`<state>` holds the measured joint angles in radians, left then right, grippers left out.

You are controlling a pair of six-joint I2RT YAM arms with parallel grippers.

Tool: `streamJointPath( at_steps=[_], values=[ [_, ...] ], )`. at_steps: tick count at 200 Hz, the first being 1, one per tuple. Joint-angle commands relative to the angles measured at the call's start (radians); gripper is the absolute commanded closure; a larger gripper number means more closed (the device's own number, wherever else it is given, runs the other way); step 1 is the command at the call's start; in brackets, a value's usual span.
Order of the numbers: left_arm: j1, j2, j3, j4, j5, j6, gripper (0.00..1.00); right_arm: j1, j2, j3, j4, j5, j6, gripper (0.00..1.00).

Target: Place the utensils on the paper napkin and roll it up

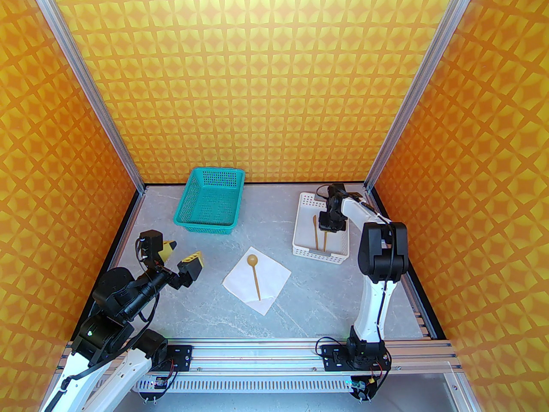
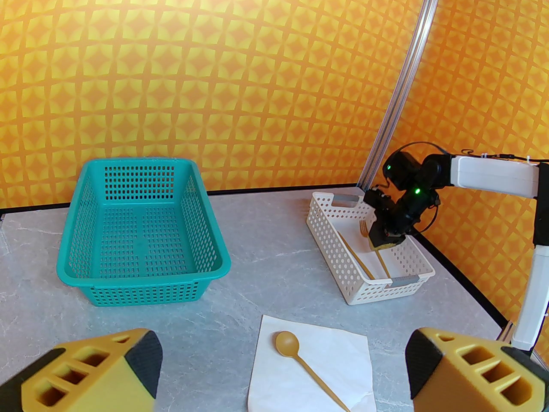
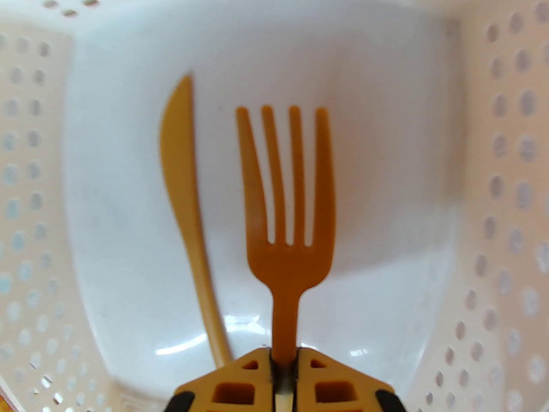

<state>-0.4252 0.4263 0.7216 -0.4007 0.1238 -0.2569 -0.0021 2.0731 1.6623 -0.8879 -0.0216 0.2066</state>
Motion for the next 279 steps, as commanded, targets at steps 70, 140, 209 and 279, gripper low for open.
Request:
streamJointPath(
  at_steps=[70,140,209,279],
  values=[
    [0.008,0.012,0.011,-0.003,0.016,-0.022,0.01,0.004,-0.198,0.028,-0.060,-0.054,0.013,0.89],
    [0.009,0.024,-0.008,-0.008,-0.005,-0.062,0.01,0.088,-0.346,-0.061,-0.066,-0.077,0.034,0.88],
    [0.009,0.032,-0.036,0.006,-0.022,-0.095,0.01,0.298,-0.538,-0.271,0.017,-0.054,0.167,0.89],
    [0.009,0.033,-0.068,0.020,-0.030,-0.125,0.01,0.535,-0.586,-0.440,0.124,-0.046,0.328,0.88]
  ],
)
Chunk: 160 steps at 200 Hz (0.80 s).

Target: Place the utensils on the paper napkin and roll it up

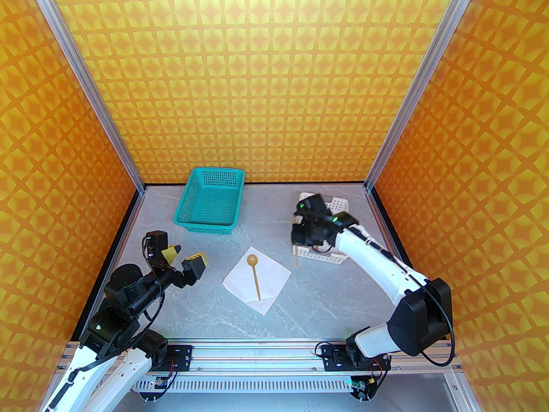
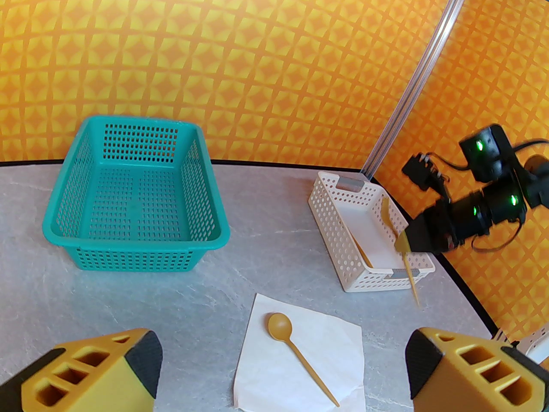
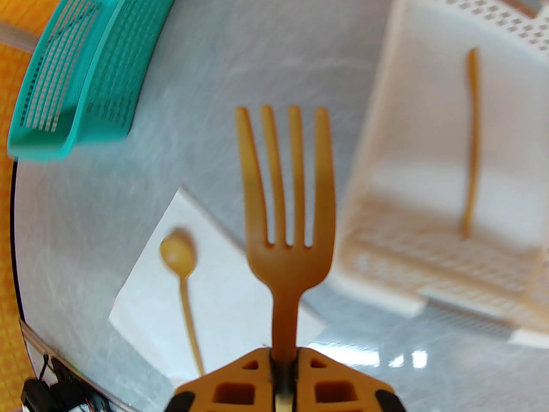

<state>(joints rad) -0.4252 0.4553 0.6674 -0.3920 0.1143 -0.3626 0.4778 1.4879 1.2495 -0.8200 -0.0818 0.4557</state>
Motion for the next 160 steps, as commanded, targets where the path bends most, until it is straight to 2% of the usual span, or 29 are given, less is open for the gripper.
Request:
streamJointPath(
  at_steps=[1,53,160],
  values=[
    [0.009,0.004,-0.014,0.011,-0.021,-0.020,0.01,0.059,0.001,-0.028,0.057,0.014,0.080,0.89],
    [0.009,0.001,-0.028,0.010,-0.025,-0.038,0.01,0.194,0.105,-0.048,0.116,0.002,0.140,0.88],
    [0.009,0.001,-0.029,0.008,-0.033,-0.036,0.01,0.289,0.262,-0.098,0.226,-0.041,0.204,0.88]
  ],
)
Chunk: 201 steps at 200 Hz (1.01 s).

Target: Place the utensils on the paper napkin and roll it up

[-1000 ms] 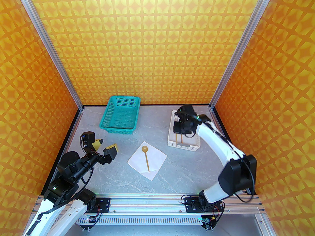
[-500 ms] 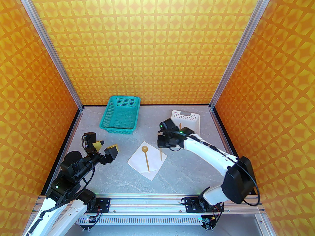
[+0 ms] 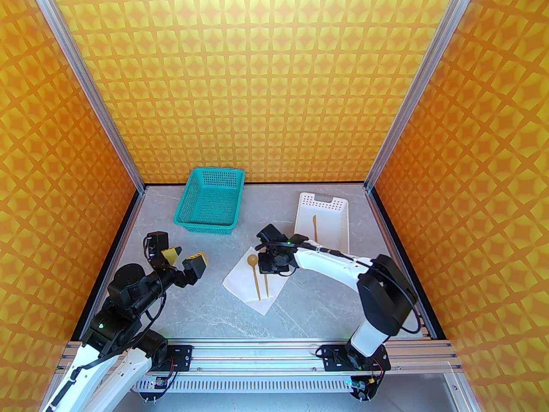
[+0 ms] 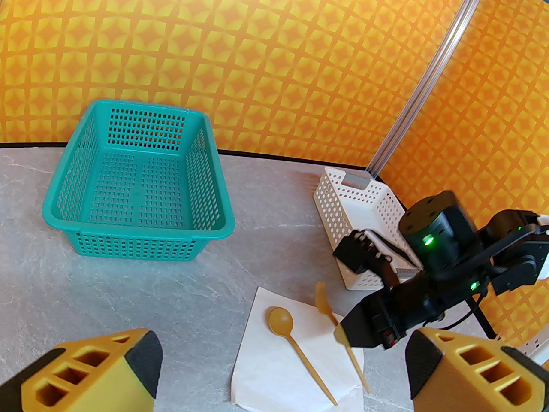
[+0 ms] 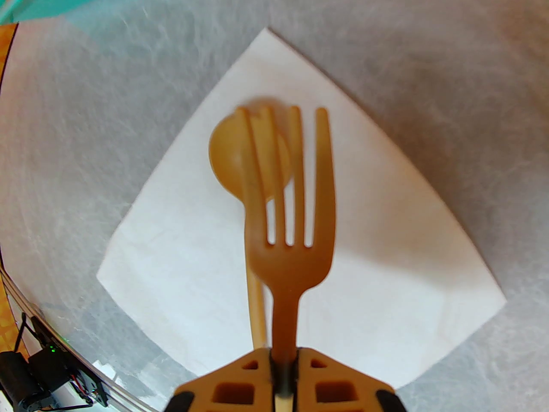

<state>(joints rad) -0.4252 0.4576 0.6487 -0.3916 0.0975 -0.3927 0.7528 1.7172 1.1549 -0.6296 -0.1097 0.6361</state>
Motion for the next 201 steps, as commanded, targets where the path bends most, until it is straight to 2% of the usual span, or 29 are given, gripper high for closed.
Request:
streamJointPath(
  at_steps=[1,201],
  values=[
    [0.009,0.000,-0.011,0.008,-0.015,-0.006,0.01,0.014,0.034,-0.003,0.036,-0.013,0.024,0.88],
    [0.009,0.024,0.003,0.013,-0.016,0.008,0.01,0.025,0.156,0.073,0.024,0.005,-0.004,0.87]
  ],
)
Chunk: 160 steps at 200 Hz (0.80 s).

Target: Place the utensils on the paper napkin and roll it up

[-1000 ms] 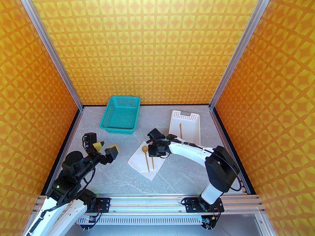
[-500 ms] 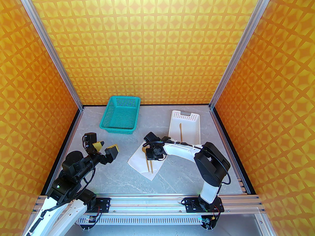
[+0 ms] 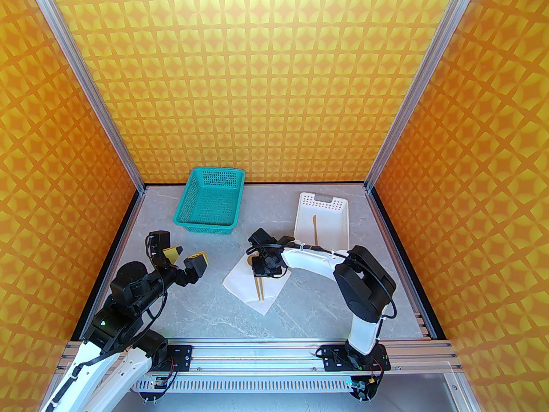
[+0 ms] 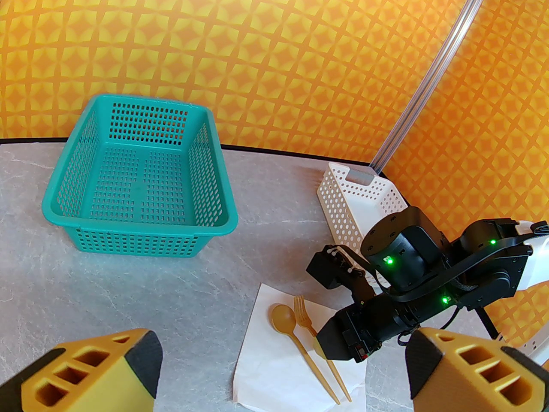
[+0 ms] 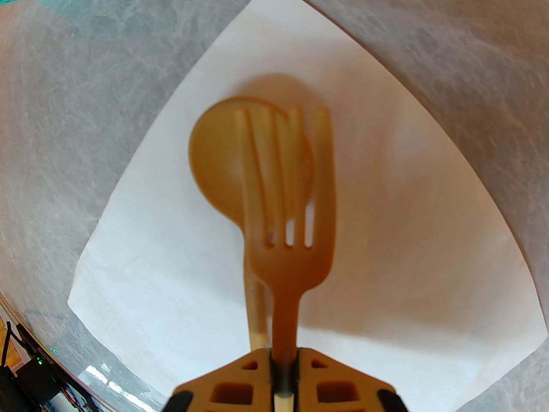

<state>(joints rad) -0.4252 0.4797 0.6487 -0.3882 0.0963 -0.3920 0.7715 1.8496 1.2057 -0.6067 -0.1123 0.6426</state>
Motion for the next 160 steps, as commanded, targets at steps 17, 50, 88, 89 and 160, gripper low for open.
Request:
streamJointPath(
  at_steps=[17,50,88,89,160],
  values=[
    [0.009,0.002,0.004,0.011,-0.015,0.007,0.01,0.006,0.028,0.023,-0.001,0.008,-0.012,0.87],
    [0.009,0.003,0.003,0.009,-0.015,0.008,0.01,0.006,0.040,0.028,-0.001,0.007,-0.015,0.87],
    [0.009,0.002,0.002,0.009,-0.015,0.008,0.01,0.006,0.045,0.037,-0.003,0.022,-0.018,0.87],
    [0.009,0.003,0.002,0.009,-0.015,0.009,0.01,0.007,0.046,0.036,-0.003,0.022,-0.018,0.87],
    [0.009,0.004,0.004,0.006,-0.014,0.010,0.01,0.006,0.061,0.053,-0.013,0.022,-0.027,0.85]
  ],
)
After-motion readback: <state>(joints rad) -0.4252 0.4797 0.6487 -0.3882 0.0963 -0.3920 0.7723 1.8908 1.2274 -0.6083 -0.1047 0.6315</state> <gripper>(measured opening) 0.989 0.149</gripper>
